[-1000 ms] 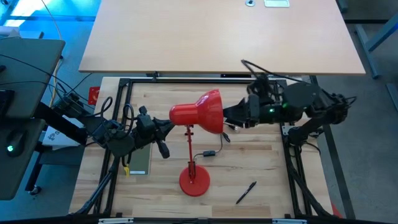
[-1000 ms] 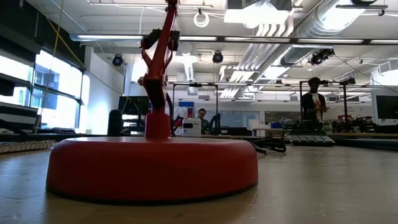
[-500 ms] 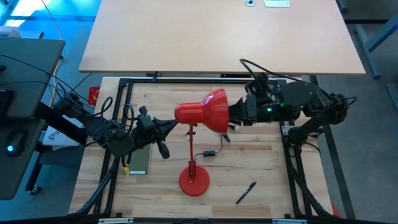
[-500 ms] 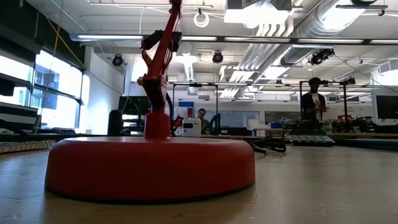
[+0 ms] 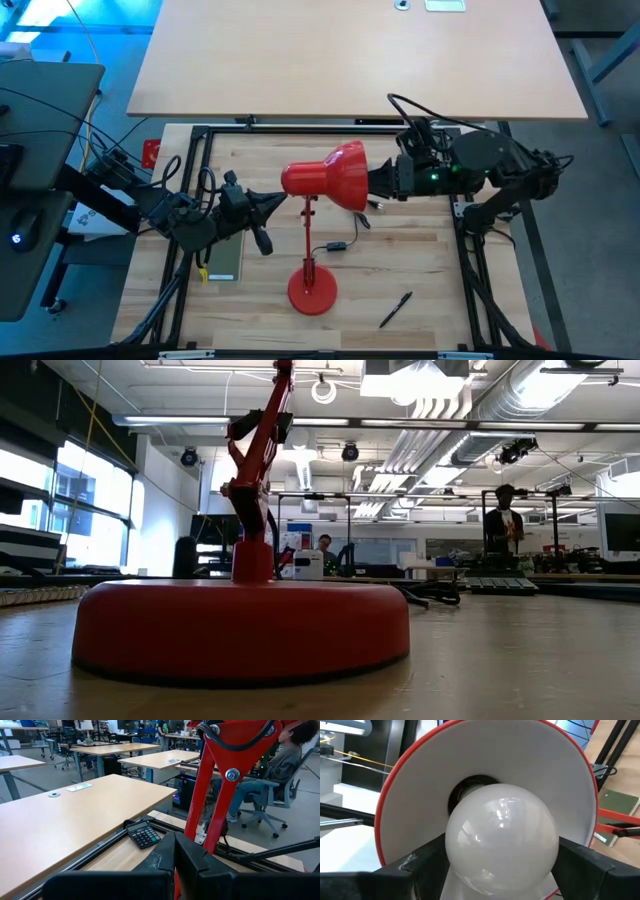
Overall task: Screw lightbulb
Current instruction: Insert the white lightbulb into the red lamp
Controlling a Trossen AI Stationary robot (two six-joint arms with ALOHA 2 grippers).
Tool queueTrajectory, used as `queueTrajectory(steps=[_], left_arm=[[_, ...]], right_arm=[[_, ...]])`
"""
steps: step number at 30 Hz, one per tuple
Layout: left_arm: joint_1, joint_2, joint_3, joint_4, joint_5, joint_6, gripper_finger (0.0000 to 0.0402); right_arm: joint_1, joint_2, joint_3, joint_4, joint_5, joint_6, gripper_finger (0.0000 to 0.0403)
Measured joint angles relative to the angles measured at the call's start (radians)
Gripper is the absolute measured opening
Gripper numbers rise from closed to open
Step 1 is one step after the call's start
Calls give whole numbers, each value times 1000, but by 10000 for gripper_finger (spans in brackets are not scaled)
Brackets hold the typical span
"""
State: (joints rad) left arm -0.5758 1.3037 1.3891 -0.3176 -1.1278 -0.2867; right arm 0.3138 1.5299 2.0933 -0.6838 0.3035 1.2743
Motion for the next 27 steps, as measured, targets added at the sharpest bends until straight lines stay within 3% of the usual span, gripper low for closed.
queueTrajectory(steps=[10,16,21,27], left_arm=[[0,0,0,0,0,-25,0],[0,0,0,0,0,-26,0],[0,0,0,0,0,-25,0],[0,0,0,0,0,-26,0]], right_arm=[[0,0,0,1,-19,-44,252],[0,0,0,2,-27,-107,253],[0,0,0,1,-46,-289,253],[0,0,0,-10,-46,-691,254]])
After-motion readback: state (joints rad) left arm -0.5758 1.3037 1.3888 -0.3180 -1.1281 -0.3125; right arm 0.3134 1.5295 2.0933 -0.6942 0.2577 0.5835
